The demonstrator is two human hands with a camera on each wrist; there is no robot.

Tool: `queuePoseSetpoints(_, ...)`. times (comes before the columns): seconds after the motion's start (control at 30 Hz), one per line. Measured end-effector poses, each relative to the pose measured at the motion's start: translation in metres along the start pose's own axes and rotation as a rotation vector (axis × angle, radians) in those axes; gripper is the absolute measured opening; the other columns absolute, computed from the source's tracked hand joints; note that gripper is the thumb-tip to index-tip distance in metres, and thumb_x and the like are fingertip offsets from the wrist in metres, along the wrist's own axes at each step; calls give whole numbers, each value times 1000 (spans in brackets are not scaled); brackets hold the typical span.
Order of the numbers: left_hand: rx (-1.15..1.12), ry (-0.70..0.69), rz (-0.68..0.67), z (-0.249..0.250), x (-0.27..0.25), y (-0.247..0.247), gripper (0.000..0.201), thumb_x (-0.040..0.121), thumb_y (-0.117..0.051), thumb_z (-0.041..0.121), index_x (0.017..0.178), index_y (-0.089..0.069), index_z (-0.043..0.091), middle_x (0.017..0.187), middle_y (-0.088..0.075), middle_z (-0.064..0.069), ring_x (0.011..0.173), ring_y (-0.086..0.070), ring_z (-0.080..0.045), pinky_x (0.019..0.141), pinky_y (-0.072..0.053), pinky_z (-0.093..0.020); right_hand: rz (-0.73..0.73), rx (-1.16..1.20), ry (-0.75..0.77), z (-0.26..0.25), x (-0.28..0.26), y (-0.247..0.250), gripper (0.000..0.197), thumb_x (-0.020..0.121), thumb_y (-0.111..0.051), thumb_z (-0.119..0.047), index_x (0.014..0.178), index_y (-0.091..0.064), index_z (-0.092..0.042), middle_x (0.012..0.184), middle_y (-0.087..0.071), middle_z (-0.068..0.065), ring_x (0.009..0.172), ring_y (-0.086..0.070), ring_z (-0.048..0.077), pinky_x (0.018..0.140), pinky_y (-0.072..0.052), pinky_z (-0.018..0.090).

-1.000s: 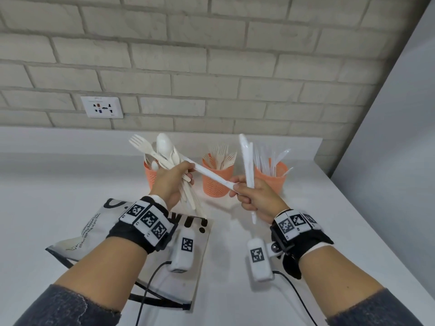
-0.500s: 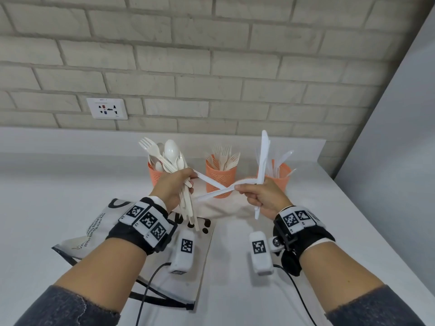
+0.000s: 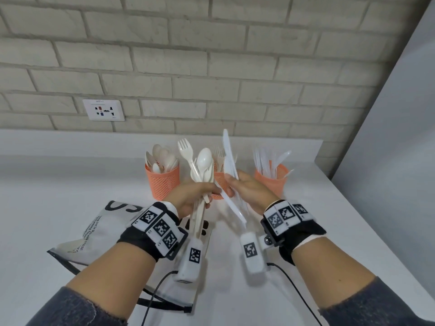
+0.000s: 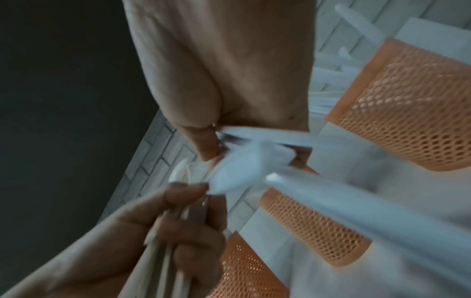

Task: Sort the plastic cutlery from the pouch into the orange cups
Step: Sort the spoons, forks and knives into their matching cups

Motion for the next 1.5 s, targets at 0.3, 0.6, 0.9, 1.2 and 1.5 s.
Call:
queuePoseSetpoints(0.3,-54,-106,-9,6,3,-17,10,80,-58,-8,84,-62,-1,59,-55,-9,46,-51,-13,43,-41,-21,-66,166,27,-5,-14,-6,20,101,-35,-19,118,-46,-18,78,-60,6,62,-58,17,55,-49,27)
queuePoseSetpoints(0.6,-215,-79,17,7,14,-20,14,82,-63,-2,82,-58,11,67,-51,-5,43,-49,-9,48,-45,-26,176,75,58,-16,0,68,23,96,-46,-18,114,-58,-9,68,-51,-1,60,-48,13,64,-45,28)
queuePoseSetpoints(0.9,-296,-127,-32,14,16,-17,14,85,-59,-4,83,-54,10,59,-50,-2,41,-48,-8,49,-46,-23,740,393,464,-50,10,173,17,99,-39,-11,88,-45,-23,72,-47,-1,61,-47,7,59,-45,16)
queuePoseSetpoints(1.2,-308,-133,-96,13,22,-36,19,87,-54,-4,78,-51,12,57,-46,-1,42,-45,-8,49,-41,-22,373,515,170,35,39,154,20,95,-42,-1,89,-48,-18,73,-52,3,69,-53,16,67,-48,28)
queuePoseSetpoints(1.5,-290,-146,-175,7,26,-44,14,86,-59,-1,84,-56,13,58,-54,3,49,-51,-11,52,-47,-22,242,176,-98,55,49,139,15,92,-49,-7,90,-63,-12,88,-66,5,83,-61,19,78,-48,29)
Point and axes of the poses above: each hand's wrist, its own x-axis towards the middle knuckle, its own y-axis out of the back of the hand, z = x × y, the point moved 5 cm from there along x, towards the middle knuckle
